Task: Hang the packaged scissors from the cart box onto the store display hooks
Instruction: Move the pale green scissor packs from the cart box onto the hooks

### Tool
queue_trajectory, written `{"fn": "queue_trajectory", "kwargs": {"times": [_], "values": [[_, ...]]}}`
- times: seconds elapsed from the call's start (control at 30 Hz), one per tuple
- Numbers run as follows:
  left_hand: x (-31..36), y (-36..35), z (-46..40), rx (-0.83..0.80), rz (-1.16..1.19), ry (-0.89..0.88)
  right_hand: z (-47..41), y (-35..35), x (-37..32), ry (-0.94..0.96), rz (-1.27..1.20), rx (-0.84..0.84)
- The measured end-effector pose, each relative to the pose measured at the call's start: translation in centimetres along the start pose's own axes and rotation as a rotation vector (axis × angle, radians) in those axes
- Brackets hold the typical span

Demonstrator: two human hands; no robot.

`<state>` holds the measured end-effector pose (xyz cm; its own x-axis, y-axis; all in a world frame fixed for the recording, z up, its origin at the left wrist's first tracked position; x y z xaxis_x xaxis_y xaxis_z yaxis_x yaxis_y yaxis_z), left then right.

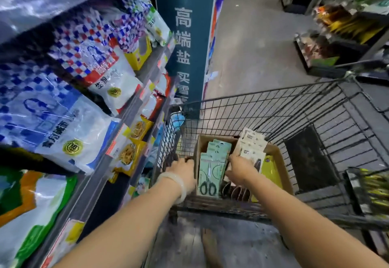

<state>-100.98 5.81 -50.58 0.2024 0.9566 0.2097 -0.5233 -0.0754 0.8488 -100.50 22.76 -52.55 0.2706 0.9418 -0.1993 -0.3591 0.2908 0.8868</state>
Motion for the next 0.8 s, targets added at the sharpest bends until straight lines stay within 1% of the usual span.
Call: {"fn": "queue_trajectory", "kwargs": {"times": [0.1, 0.27, 0.37, 0.43, 0.57, 0.67, 0.73, 0.8], "values": [[-0.5, -1.6, -3.3, -0.068, 0.036, 0.043, -3.9, -2.2, 0.4, -0.016, -0.068, -0.069], [-1.1, -5.3, -9.0, -0.206, 0.067, 0.134, -9.1, -7.4, 2.4, -0.136, -0.241, -0.266], [-0.7, -7.2, -11.9, -0.254, 0.109, 0.174, -11.8, -10.5, 3.7, -0.159, -0.273, -0.375], [-0.3, -8.5, -13.4, -0.282, 0.153, 0.188, -13.2, -12.0, 4.5, -0.217, -0.314, -0.391], [-0.1, -10.8, -14.9, -0.296, 0.196, 0.213, -15.2, -15.2, 5.0, -0.338, -0.489, -0.386], [-0.4, -12.0, -15.0, -0.308, 0.215, 0.245, -15.9, -16.7, 5.4, -0.441, -0.566, -0.329], [-0.5, -12.3, -15.1, -0.319, 0.244, 0.257, -16.2, -16.9, 5.7, -0.47, -0.577, -0.282], [-0.8, -12.3, -15.4, -0.321, 0.27, 0.274, -16.5, -16.9, 5.9, -0.455, -0.568, -0.278]]}}
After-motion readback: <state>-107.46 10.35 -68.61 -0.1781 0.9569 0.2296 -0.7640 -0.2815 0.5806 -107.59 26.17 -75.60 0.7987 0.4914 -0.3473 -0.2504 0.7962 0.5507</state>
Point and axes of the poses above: each hand's wrist, its own z-axis away from the middle knuckle, its own y-axis out of the back of the hand, x = y × z, the point moved 7 cm from there along -z, towards the middle knuckle, and after that the axes turned 6 degrees about x, right-handed, at the moved point
